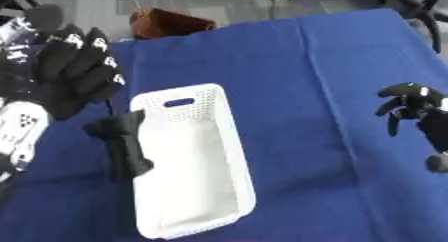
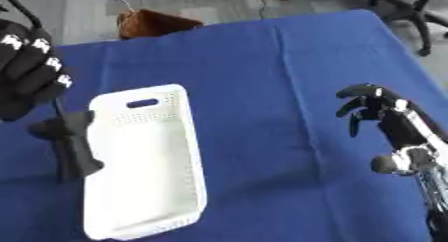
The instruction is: Pick up objects on the table and place them in the box.
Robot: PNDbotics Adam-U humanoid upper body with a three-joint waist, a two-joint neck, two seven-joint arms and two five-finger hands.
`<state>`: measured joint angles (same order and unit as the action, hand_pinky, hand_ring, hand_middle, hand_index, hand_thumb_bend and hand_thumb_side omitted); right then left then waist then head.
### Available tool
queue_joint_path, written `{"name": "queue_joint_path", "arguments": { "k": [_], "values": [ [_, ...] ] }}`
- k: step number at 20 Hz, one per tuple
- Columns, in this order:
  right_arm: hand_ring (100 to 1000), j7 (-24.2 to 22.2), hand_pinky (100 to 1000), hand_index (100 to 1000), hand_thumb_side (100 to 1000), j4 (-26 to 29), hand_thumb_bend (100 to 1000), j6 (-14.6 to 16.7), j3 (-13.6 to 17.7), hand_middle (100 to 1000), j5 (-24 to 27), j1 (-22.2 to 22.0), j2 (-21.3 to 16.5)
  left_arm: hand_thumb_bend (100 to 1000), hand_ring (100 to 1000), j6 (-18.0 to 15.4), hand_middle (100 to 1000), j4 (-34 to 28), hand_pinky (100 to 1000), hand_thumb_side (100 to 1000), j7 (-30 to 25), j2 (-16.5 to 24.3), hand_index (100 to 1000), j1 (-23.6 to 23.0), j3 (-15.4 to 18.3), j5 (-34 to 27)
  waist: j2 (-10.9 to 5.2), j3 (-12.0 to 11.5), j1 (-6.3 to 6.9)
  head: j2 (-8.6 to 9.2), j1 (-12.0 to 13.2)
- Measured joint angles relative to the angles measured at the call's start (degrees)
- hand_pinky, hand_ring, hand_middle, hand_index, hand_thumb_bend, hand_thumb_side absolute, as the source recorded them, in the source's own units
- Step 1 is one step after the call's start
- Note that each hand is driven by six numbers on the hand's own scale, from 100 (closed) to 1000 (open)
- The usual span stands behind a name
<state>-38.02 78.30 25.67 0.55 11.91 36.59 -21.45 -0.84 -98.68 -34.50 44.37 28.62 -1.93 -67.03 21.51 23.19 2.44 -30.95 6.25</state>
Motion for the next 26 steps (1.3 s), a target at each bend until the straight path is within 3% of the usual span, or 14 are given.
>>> {"name": "queue_joint_path", "arguments": {
  "k": [11,12,13,14,15,17,21,26],
  "values": [
    [629,0.4,349,812,541,-0.6,1000,0.4,-0.8,747,-0.1,0.6,0.2,100,100,-0.6,100,3.6,100,653,-2.3,-0.2,100,1.4,-2.3,4.7,0.47,0.2,0.17,-0.02,0.4],
    [629,0.4,348,812,541,-0.7,1000,0.4,-0.8,747,-0.1,0.6,0.4,100,100,-1.2,154,3.6,100,669,-2.5,-0.2,121,1.5,-2.3,5.4,0.47,0.2,0.17,-0.02,0.4],
    [629,0.4,348,812,541,-0.7,1000,0.4,-0.8,747,-0.3,0.6,0.5,122,100,-2.0,290,3.6,100,680,-2.8,-0.2,188,1.5,-2.3,6.4,0.47,0.1,0.19,-0.02,0.4],
    [629,0.4,348,812,541,-0.7,1000,0.4,-0.8,747,-0.4,0.6,0.5,172,149,-3.0,530,3.5,145,696,-3.2,-0.2,379,1.4,-2.3,7.4,0.47,0.1,0.23,-0.02,0.4],
    [628,0.4,348,812,541,-0.7,1000,0.4,-0.8,747,-0.5,0.6,0.5,214,429,-4.2,794,3.5,370,709,-4.0,-0.2,596,1.4,-2.3,8.6,0.46,0.1,0.29,-0.02,0.4],
    [628,0.3,348,812,541,-0.8,1000,0.3,-0.8,747,-0.5,0.6,0.5,234,685,-6.9,988,2.7,576,715,-7.1,-0.3,778,1.4,-2.3,11.2,0.46,0.0,0.36,-0.02,0.4],
    [628,0.1,347,812,541,-0.8,1000,0.1,-0.8,746,-0.6,0.6,0.6,269,821,-11.4,1000,1.7,727,743,-13.8,-0.3,882,1.1,-2.6,14.9,0.39,0.0,0.57,-0.02,0.4],
    [628,-0.1,347,812,541,-0.8,1000,-0.1,-0.8,746,-0.6,0.5,0.6,253,849,-12.7,1000,1.0,765,742,-15.5,-0.8,898,0.8,-3.1,16.7,-0.05,-0.1,0.76,-0.02,0.4]
  ]
}}
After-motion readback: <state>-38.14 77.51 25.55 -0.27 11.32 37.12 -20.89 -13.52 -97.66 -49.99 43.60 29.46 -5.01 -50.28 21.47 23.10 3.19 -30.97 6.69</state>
